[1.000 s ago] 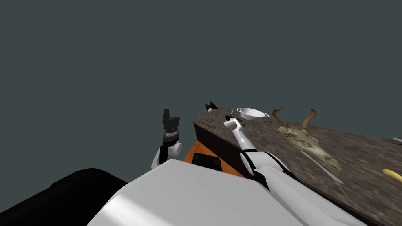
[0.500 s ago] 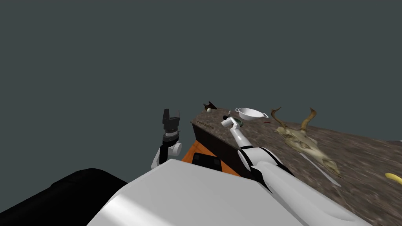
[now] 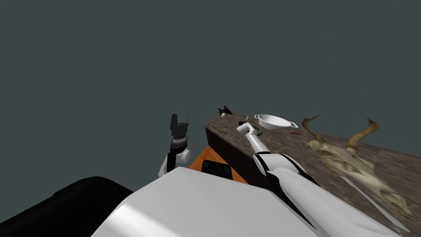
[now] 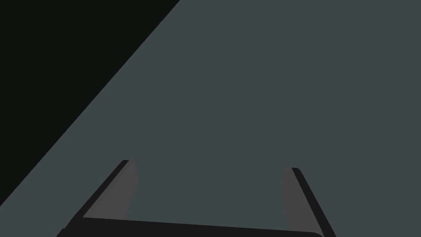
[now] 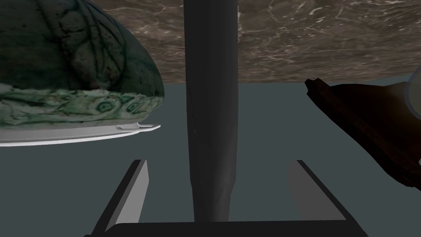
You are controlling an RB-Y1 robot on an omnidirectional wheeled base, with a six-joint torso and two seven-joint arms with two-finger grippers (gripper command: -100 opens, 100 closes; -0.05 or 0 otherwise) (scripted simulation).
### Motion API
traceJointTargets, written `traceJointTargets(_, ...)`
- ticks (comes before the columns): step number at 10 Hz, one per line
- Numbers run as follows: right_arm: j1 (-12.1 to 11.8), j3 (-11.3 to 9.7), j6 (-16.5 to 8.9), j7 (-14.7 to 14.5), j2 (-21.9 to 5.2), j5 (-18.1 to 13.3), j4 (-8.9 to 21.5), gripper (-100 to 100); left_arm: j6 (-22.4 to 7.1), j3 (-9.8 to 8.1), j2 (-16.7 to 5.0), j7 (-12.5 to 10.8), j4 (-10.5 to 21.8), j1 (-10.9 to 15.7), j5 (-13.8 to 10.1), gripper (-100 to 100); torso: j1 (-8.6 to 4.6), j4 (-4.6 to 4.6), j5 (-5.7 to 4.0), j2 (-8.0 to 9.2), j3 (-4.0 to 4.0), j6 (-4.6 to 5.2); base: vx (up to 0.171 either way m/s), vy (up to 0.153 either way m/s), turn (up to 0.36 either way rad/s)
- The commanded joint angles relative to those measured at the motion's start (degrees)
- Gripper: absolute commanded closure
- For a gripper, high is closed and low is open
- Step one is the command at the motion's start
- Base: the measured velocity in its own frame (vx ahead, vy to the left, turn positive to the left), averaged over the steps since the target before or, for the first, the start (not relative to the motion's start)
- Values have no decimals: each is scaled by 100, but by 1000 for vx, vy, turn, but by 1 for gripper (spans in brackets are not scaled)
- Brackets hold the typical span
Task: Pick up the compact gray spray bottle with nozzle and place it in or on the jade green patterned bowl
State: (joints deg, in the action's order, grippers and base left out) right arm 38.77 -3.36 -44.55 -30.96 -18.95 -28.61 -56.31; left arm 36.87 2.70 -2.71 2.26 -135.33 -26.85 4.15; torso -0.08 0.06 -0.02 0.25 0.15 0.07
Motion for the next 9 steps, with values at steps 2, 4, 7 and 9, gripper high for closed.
traceJointTargets(2,-27,202,177,164,-277,-43,359,-100,0,0,0,0,0,1,0,0,3,1,0,8,4,-1,-83,1,305)
traceJointTargets(4,7,338,294,265,-464,-66,621,-100,0,0,0,0,0,0,0,0,6,0,0,2,1,-1,-57,7,217)
traceJointTargets(7,74,610,528,467,-837,-114,1110,-100,0,-1,0,0,0,-1,0,0,0,-2,-1,-7,-4,4,-51,3,226)
traceJointTargets(9,108,746,645,569,-1023,-137,1408,-100,0,0,0,0,0,0,0,0,5,-1,0,3,1,-1,-77,9,295)
